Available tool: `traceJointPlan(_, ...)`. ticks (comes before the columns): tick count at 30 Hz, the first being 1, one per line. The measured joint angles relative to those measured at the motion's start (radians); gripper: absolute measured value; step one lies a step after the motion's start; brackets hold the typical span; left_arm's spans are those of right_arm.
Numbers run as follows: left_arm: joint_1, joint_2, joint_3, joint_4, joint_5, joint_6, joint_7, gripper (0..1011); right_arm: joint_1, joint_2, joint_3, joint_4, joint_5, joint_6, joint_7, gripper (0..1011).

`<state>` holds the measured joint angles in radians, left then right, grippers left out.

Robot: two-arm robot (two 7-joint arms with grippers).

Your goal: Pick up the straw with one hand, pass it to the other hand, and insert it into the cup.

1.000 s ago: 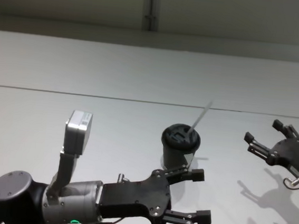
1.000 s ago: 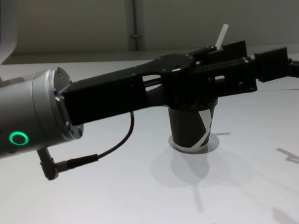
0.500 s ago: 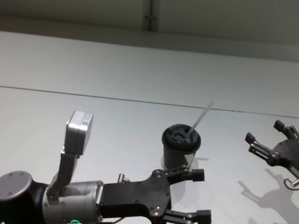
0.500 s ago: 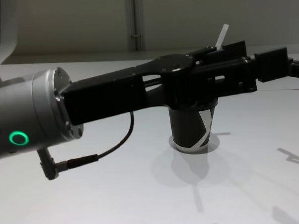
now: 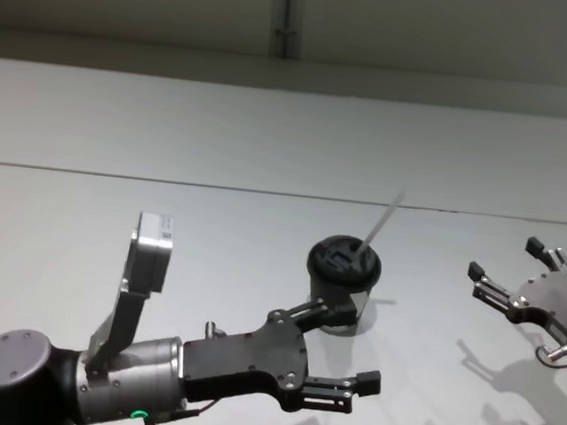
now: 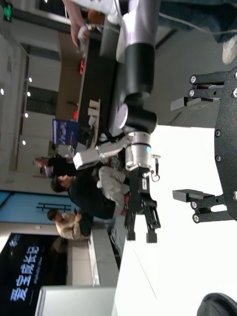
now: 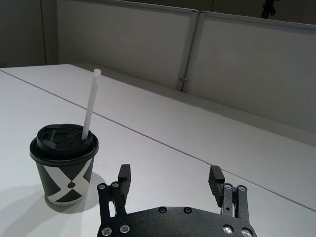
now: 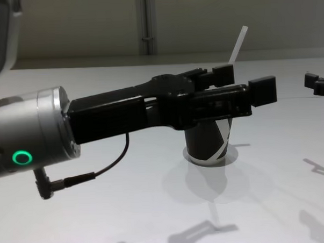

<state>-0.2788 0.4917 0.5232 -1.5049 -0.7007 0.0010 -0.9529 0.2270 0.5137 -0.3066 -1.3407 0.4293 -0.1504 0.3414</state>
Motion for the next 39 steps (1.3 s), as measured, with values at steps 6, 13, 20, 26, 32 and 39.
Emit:
traceJointPlan(6,0.008,0.01,-0.007,0.009,0.041,-0.012,0.09,1001,-0.006,0.02,-0.032,-0.016,-0.039,0.007,-0.081,1001)
traceJointPlan(13,0.014,0.02,-0.013,0.017,0.078,-0.022,0.171,1001,-0.012,0.042,-0.067,-0.033,-0.081,0.014,-0.171,1001)
traceJointPlan(20,0.023,0.032,-0.021,0.027,0.124,-0.034,0.272,1001,-0.02,0.067,-0.107,-0.053,-0.128,0.023,-0.272,1001)
traceJointPlan(26,0.029,0.041,-0.027,0.034,0.16,-0.044,0.351,1001,-0.024,0.081,-0.131,-0.065,-0.158,0.027,-0.332,1001)
traceJointPlan(32,0.036,0.05,-0.032,0.042,0.196,-0.055,0.431,1002,-0.027,0.09,-0.144,-0.071,-0.173,0.031,-0.365,1001)
traceJointPlan(39,0.043,0.061,-0.039,0.05,0.237,-0.066,0.52,1001,-0.028,0.091,-0.146,-0.072,-0.175,0.031,-0.369,1001)
